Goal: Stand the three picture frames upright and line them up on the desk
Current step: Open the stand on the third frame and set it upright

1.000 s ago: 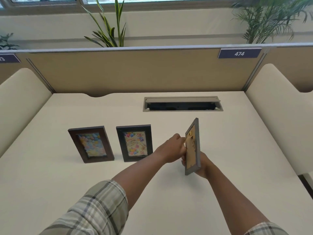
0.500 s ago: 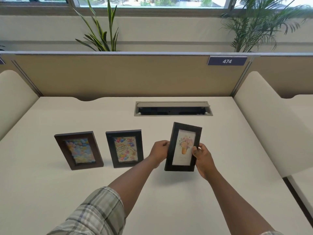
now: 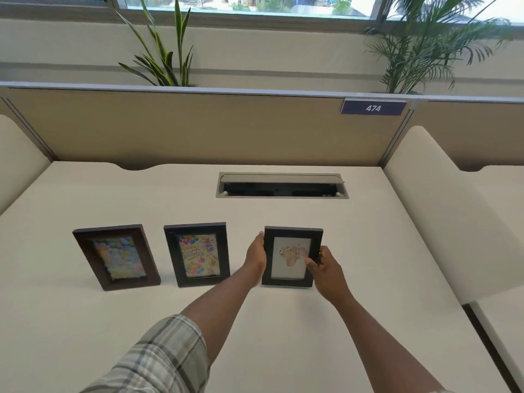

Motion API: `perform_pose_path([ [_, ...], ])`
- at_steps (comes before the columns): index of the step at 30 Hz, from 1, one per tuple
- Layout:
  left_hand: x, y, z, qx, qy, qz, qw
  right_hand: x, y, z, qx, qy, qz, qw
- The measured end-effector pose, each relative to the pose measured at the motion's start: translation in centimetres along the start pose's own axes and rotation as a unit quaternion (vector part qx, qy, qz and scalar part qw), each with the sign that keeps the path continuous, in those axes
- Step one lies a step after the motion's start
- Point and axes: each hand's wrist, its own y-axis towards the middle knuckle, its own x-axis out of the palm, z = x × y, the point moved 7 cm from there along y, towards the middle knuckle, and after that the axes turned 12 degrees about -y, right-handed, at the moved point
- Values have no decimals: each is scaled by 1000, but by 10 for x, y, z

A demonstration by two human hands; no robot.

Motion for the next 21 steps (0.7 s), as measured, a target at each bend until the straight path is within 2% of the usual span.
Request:
perform_pose_path([
  [3,-1,-1,0,-10,18,2,1000,2,-2,2,-9,-37,-6,999],
  [6,2,-3,-5,-22,70,10,997,0,-9,13,18,-37,16,999],
  [8,-7,-11,-2,-23,125,65,990,-5,-21,12,32,-54,91,994],
  [10,-21,-21,3,-15,192,123,973,-11,-40,7,45,-124,197,972],
  [12,-27,-32,6,10,282,128,951,-7,-58,2,40,-178,256,949],
  [15,-49,-54,5,53,361,136,921,30,-73,-17,-21,-208,212,955],
  [21,-145,-93,27,126,336,246,900,136,-86,-97,-184,-228,72,954],
])
